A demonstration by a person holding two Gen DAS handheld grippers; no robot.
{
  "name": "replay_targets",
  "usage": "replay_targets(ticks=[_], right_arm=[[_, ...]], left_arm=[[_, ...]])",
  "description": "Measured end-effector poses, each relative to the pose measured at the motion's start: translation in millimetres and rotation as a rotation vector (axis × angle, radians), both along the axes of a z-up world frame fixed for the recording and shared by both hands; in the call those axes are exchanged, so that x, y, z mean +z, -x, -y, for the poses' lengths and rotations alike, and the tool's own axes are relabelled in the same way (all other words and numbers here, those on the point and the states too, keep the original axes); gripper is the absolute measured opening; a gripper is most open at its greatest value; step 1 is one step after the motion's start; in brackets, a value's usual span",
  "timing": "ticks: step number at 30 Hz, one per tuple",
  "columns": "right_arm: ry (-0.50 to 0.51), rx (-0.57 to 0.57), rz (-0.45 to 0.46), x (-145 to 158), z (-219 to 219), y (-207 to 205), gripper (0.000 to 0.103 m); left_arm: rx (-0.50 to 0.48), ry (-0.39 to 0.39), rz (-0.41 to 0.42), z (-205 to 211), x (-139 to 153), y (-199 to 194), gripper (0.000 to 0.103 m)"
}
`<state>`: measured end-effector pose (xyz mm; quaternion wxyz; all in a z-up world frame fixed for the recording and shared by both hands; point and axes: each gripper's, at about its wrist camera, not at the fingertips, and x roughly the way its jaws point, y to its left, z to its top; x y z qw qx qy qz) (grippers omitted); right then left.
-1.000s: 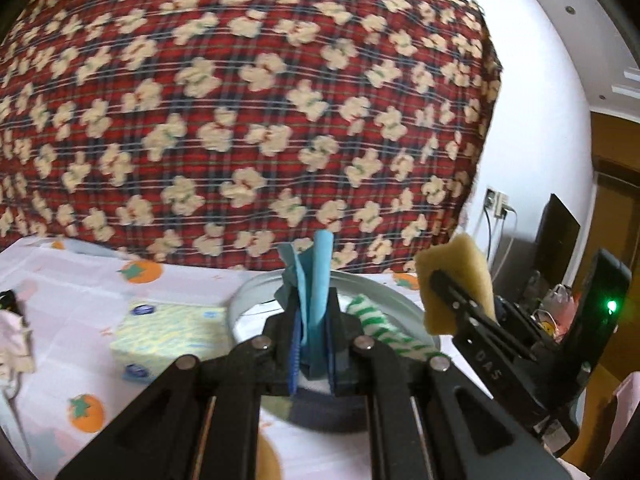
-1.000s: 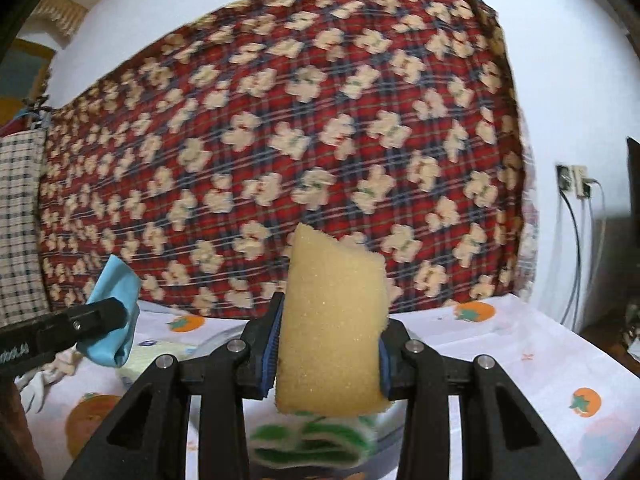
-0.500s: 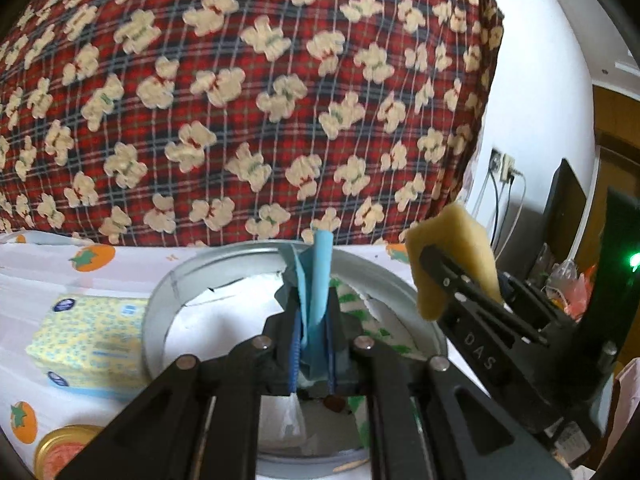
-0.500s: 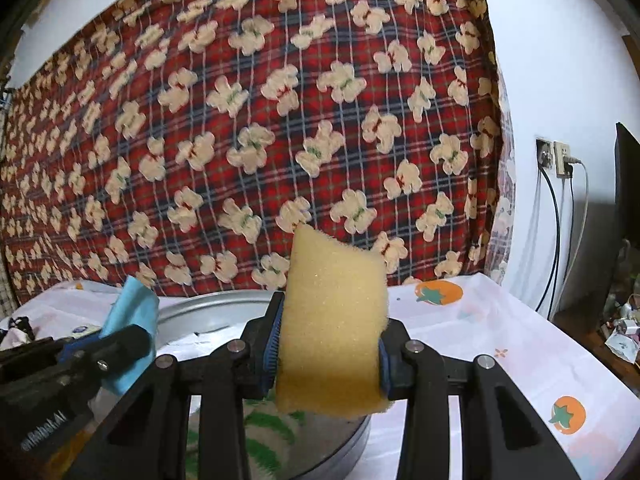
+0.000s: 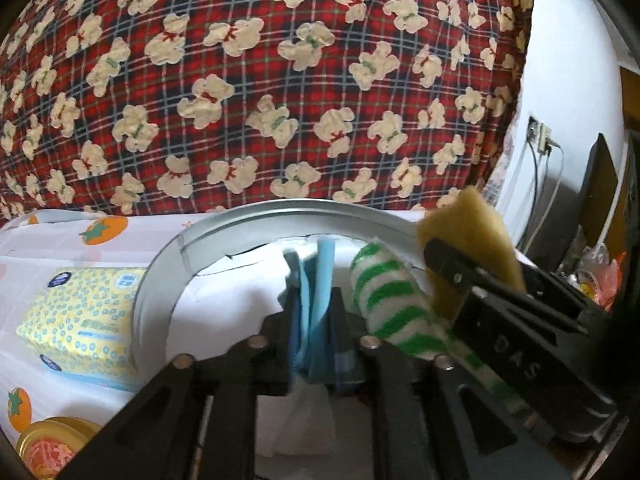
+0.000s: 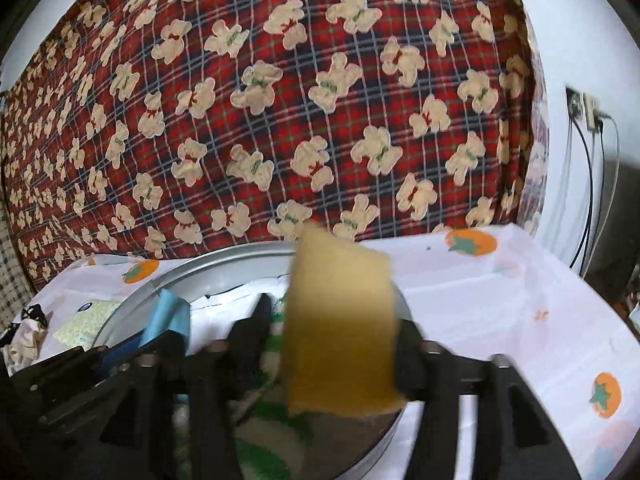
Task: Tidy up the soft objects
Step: 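Lower the sponge and teal cloth into the tin and open both grippers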
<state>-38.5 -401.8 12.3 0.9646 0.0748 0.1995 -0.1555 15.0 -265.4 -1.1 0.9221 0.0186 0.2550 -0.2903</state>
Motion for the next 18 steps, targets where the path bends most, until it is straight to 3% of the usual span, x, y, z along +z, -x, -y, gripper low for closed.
replay_targets(ticks=[1, 2, 3, 4, 11, 18], right_arm=[[-0.003, -0.004, 0.024, 1.2, -0.5, 3.7, 0.079], [-0.003, -0.012, 0.052, 2.9, -0.8, 8.3, 0.085], [-0.002, -0.018, 0.07, 4.5, -0.8, 11.2, 0.087], [-0.004, -0.025, 0.095, 6.5, -0.5, 15.7, 0.088], [0.004, -0.061, 0.142, 12.3, 0.2, 25.9, 0.088], [0.057, -0.092, 0.171, 14.6, -5.9, 34.2, 0.088]], left_arm=[[0.006, 0.0, 0.004, -0.9, 0.2, 0.7, 0.067], [0.017, 0.005, 0.015, -2.6, 0.9, 2.2, 0.08], [0.035, 0.011, 0.032, -4.9, 2.2, 4.7, 0.099], [0.066, 0.015, 0.058, -7.7, 3.9, 8.2, 0.103], [0.065, -0.011, 0.178, -5.0, 9.6, 26.9, 0.103], [0.075, -0.004, 0.188, -11.3, 11.2, 29.3, 0.103]])
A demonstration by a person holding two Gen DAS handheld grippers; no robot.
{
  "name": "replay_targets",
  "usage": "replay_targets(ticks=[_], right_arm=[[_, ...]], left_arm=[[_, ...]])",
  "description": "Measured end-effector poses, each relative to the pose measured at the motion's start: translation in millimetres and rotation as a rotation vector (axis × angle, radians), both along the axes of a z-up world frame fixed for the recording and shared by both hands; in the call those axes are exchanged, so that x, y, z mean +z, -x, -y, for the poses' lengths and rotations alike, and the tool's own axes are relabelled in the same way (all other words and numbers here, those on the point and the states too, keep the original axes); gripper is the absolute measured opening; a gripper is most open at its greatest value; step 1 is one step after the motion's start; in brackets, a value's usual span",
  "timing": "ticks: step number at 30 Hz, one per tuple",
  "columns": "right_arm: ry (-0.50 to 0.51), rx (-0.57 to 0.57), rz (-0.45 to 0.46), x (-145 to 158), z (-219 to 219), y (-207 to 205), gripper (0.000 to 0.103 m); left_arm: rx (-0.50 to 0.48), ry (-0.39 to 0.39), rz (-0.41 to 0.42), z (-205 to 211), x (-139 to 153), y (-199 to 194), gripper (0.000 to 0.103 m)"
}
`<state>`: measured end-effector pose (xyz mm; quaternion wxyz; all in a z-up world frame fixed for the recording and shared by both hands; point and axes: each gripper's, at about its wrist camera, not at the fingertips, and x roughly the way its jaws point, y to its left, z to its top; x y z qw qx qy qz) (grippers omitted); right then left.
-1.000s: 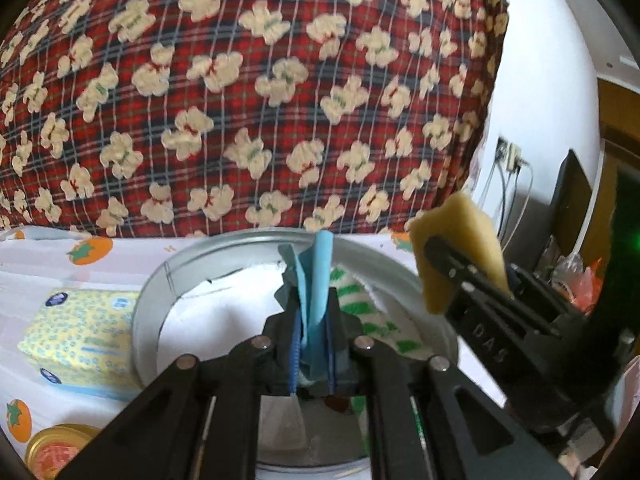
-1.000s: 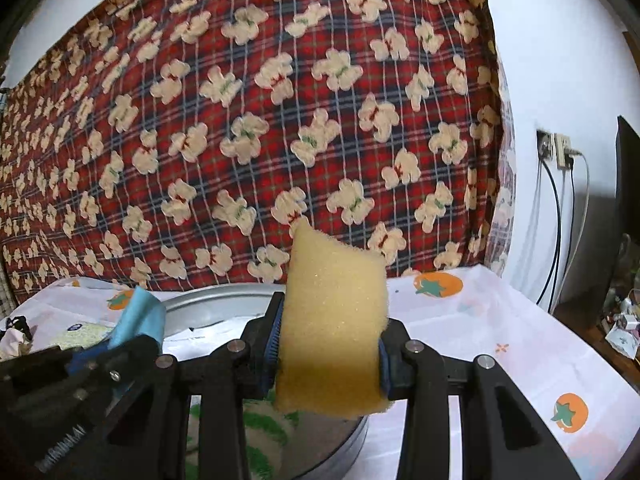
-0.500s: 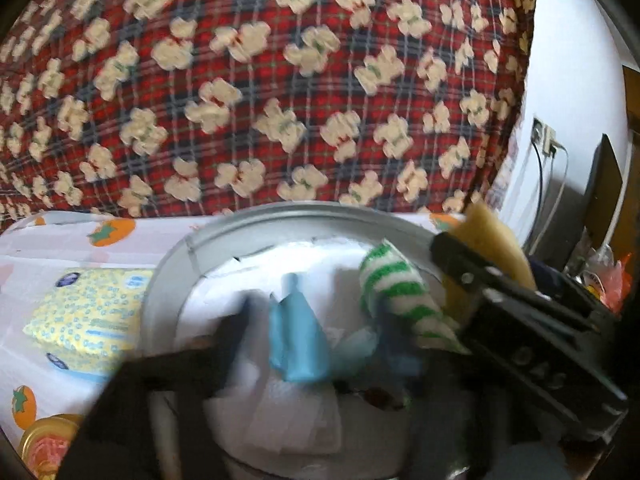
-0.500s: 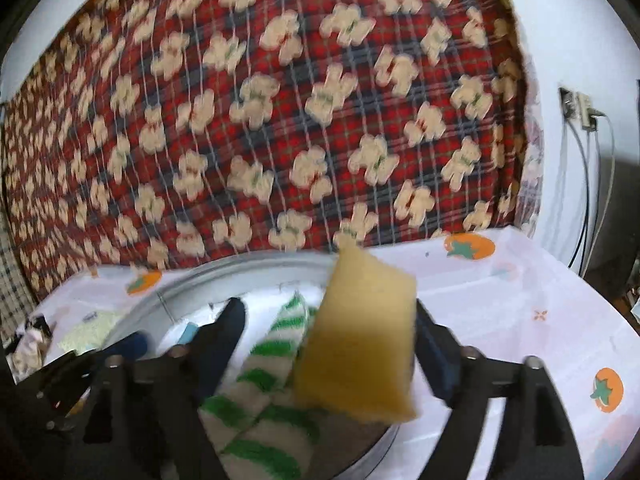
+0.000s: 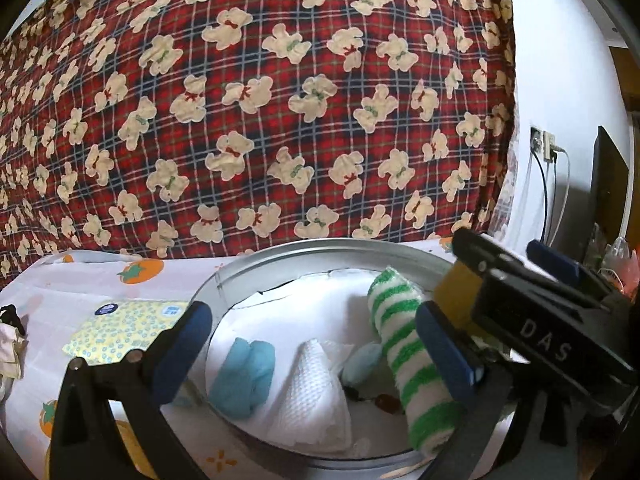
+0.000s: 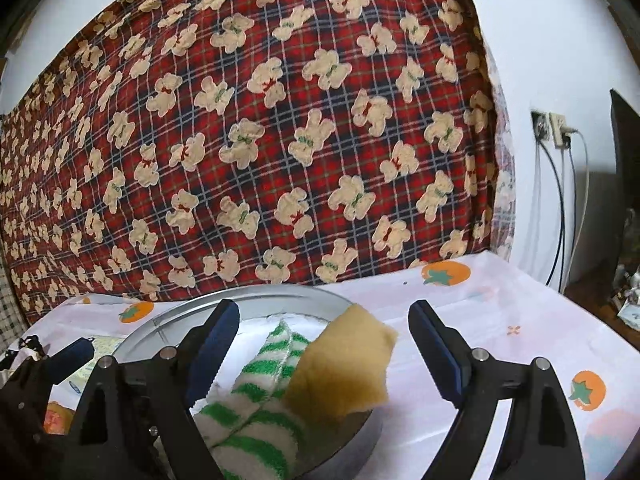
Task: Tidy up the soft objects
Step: 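Lower the sponge and teal cloth into the tin and open both grippers, then withdraw both grippers from the tin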
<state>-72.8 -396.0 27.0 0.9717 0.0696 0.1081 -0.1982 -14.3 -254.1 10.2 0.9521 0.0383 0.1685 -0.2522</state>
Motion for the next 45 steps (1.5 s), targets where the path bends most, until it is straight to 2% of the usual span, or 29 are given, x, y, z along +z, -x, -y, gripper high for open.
replay_targets(ticks=[5, 18, 22, 30, 34, 39, 45], right_arm=[[0.043, -0.03, 0.018, 1.2, -4.8, 4.5, 0.088], [0.079, -0.106, 0.088, 5.5, -16.8, 21.4, 0.088], [0.042, -0.084, 0.111, 5.3, -22.8, 25.3, 0.088], [0.133, -0.09, 0.172, 9.5, -48.4, 39.4, 0.088], [0.117, -0.071, 0.167, 9.2, -53.6, 42.9, 0.088], [0.166, -0.082, 0.201, 10.6, -66.4, 50.6, 0.088], [0.174, -0.095, 0.227, 11.7, -76.3, 60.1, 0.088]], left_arm=[[0.01, -0.035, 0.011, -1.2, -0.8, 7.1, 0.103], [0.014, 0.013, 0.037, -24.7, 0.5, 23.4, 0.103], [0.022, 0.031, 0.069, -35.5, 2.7, 32.1, 0.103], [0.027, 0.05, 0.077, -54.9, 3.5, 39.3, 0.103], [0.04, 0.068, 0.091, -68.1, 5.1, 44.7, 0.103], [0.05, 0.109, 0.128, -83.7, 8.7, 53.1, 0.103], [0.078, 0.102, 0.154, -100.9, 10.8, 55.2, 0.103]])
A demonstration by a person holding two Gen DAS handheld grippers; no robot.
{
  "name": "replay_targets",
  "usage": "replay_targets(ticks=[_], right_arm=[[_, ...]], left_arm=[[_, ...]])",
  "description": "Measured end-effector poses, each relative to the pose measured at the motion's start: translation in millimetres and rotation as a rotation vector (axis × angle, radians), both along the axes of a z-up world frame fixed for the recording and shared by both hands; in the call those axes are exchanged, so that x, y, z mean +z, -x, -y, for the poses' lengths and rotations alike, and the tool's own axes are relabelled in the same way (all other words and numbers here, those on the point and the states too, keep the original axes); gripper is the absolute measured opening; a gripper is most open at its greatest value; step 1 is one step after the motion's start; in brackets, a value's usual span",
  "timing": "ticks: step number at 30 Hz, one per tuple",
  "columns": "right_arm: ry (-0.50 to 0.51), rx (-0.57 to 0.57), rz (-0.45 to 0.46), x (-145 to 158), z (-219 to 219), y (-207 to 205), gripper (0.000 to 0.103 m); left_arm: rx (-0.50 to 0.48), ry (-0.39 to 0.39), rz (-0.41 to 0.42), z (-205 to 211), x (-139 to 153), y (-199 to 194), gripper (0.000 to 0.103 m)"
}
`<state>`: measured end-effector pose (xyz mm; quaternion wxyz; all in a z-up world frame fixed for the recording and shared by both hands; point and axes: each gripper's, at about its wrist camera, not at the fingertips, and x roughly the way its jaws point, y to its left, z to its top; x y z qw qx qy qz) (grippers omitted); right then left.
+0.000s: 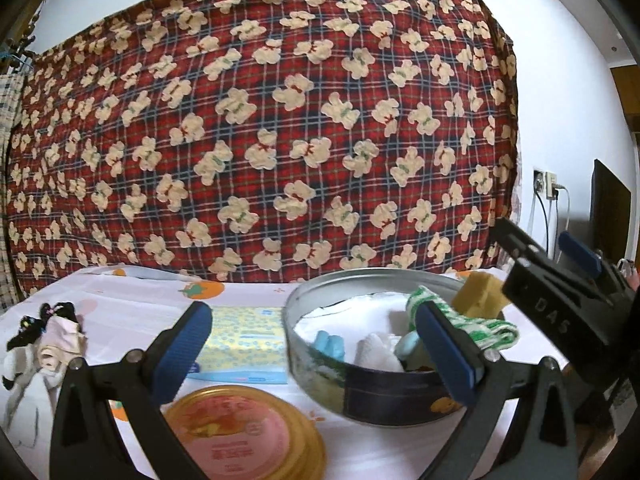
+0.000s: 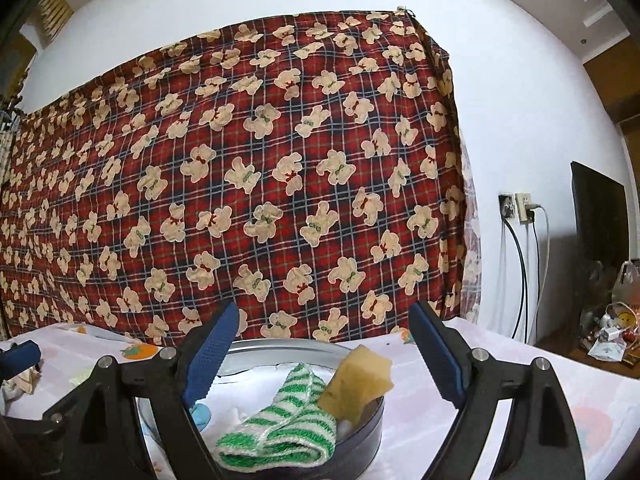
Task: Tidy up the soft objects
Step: 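Withdraw both grippers from the tin, then grasp the cream towel with the right gripper while the left gripper grasps the black fuzzy sock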
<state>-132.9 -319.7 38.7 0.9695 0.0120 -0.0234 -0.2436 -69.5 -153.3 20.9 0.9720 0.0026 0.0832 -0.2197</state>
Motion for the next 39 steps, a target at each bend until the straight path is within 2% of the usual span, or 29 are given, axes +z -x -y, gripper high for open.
replay_targets(ticks=[3, 9, 14, 21, 31, 39], right_arm=[[-0.074, 0.043, -0.017, -1.8, -1.0, 0.5, 0.088], [-0.142, 0.115, -0.024, -6.0, -20.8, 1.8, 0.088], [-0.13, 0.19, -0.05, -8.1, -54.1, -4.6, 0.088], [-0.124, 0.299, -0.088, -11.2, -100.1, -19.8, 0.088], [-0.169, 0.429, -0.124, -18.4, -156.8, -42.9, 0.088], [-0.125, 0.535, -0.2, -23.5, -215.9, -67.2, 0.088]], left_arm=[[0.011, -0.001, 0.013, -11.3, 0.7, 0.9, 0.103], [0.07, -0.009, 0.023, -44.2, 0.4, -3.8, 0.103], [0.144, -0.001, 0.017, -75.3, -0.4, -15.2, 0.103], [0.237, 0.046, -0.045, -129.2, -5.5, -34.2, 0.103], [0.349, 0.023, -0.053, -190.8, -8.9, -44.7, 0.103], [0.419, 0.01, -0.08, -249.7, -13.3, -51.8, 0.103]])
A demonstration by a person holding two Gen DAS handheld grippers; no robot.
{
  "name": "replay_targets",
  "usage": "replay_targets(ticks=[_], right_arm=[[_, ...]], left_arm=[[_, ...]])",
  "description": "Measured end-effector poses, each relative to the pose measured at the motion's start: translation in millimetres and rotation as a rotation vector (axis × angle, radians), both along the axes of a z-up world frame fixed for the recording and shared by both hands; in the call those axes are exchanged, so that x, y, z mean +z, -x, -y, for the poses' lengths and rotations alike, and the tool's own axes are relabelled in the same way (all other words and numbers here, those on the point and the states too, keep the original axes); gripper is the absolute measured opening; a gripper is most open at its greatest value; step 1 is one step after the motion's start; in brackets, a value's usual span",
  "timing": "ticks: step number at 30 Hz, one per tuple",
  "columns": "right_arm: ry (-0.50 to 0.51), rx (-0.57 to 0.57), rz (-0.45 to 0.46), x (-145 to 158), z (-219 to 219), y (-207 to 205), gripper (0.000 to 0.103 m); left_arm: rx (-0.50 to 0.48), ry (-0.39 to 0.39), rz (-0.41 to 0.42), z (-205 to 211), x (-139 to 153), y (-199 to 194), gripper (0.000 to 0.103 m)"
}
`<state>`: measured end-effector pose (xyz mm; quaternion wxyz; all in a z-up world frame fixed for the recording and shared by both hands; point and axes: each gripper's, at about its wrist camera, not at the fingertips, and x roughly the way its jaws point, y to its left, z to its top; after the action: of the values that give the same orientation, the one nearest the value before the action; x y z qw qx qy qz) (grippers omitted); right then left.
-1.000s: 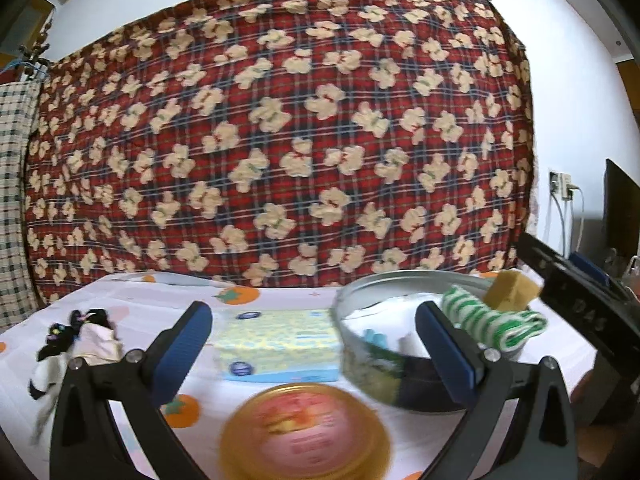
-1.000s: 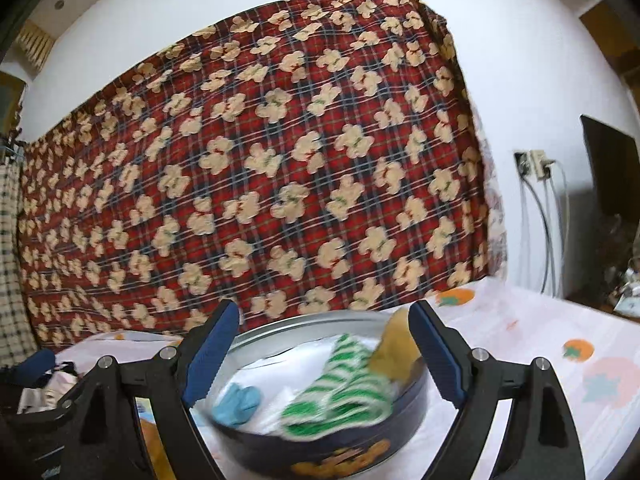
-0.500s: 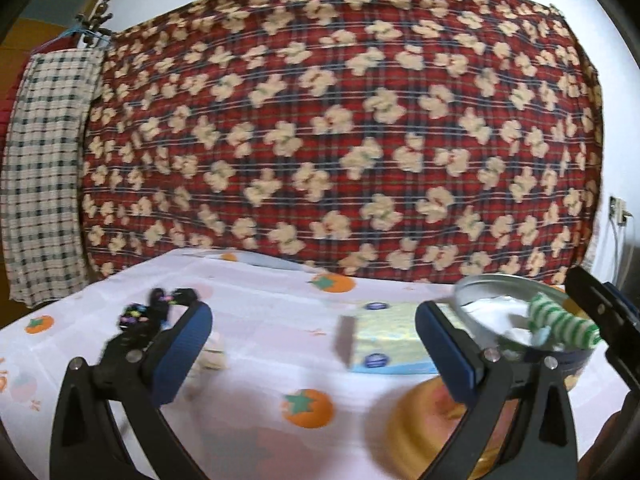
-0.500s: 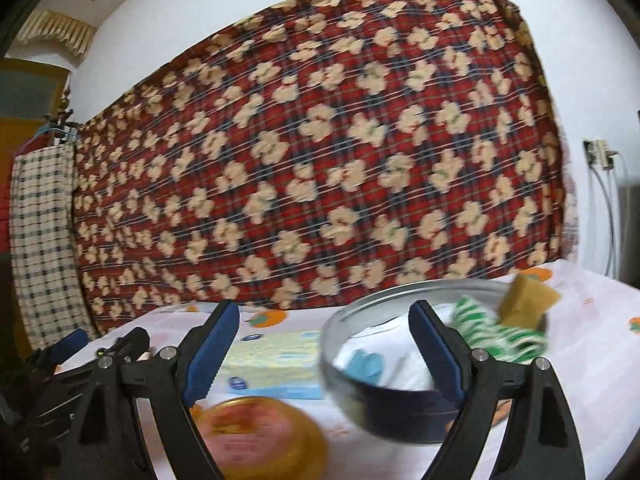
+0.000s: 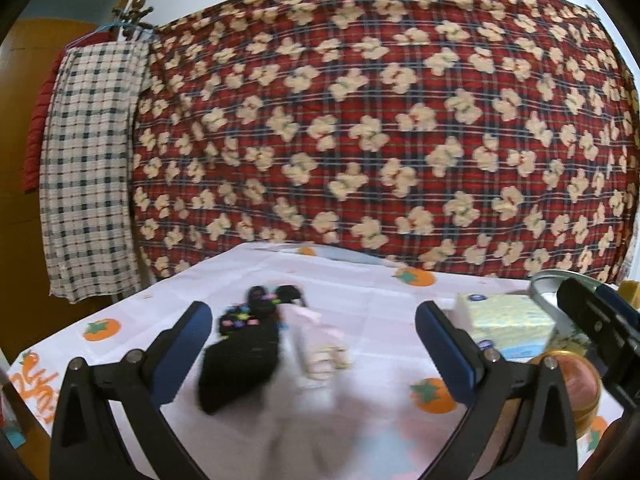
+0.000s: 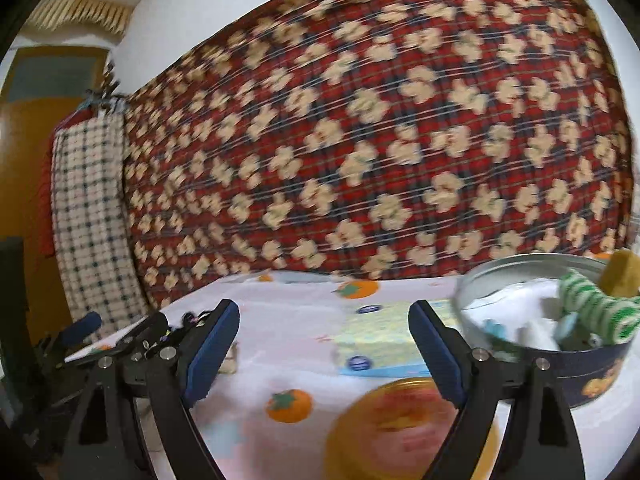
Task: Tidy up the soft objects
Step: 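Grasp the cream towel with the right gripper while the left gripper grasps the black fuzzy sock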
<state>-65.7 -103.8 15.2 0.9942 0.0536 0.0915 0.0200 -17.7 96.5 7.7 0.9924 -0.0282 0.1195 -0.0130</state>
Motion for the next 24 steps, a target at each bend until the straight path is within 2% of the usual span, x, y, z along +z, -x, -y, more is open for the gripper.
replay_targets(ticks=[4, 10, 14, 17, 21, 24], right_arm=[[0.018, 0.055, -0.045, -4.0, -23.6, -14.6, 0.088], [0.016, 0.114, -0.134, -13.0, -45.9, -39.4, 0.088], [0.036, 0.144, -0.16, -15.6, -62.0, -47.9, 0.076], [0.071, 0.155, -0.177, -16.8, -73.3, -52.1, 0.076], [0.09, 0.164, -0.162, -16.1, -77.8, -48.9, 0.076], [0.09, 0.165, -0.164, -16.0, -78.3, -49.8, 0.076]], left_arm=[[0.052, -0.01, -0.019, -39.5, 1.1, -3.7, 0.103], [0.112, 0.012, -0.102, -99.8, -2.4, -18.5, 0.103], [0.098, -0.129, -0.244, -105.9, -21.7, -40.8, 0.103], [0.034, -0.236, -0.327, -92.8, -38.4, -52.9, 0.103], [-0.096, -0.303, -0.374, -68.6, -50.5, -60.7, 0.102], [-0.139, -0.395, -0.413, -47.5, -55.7, -77.2, 0.102]])
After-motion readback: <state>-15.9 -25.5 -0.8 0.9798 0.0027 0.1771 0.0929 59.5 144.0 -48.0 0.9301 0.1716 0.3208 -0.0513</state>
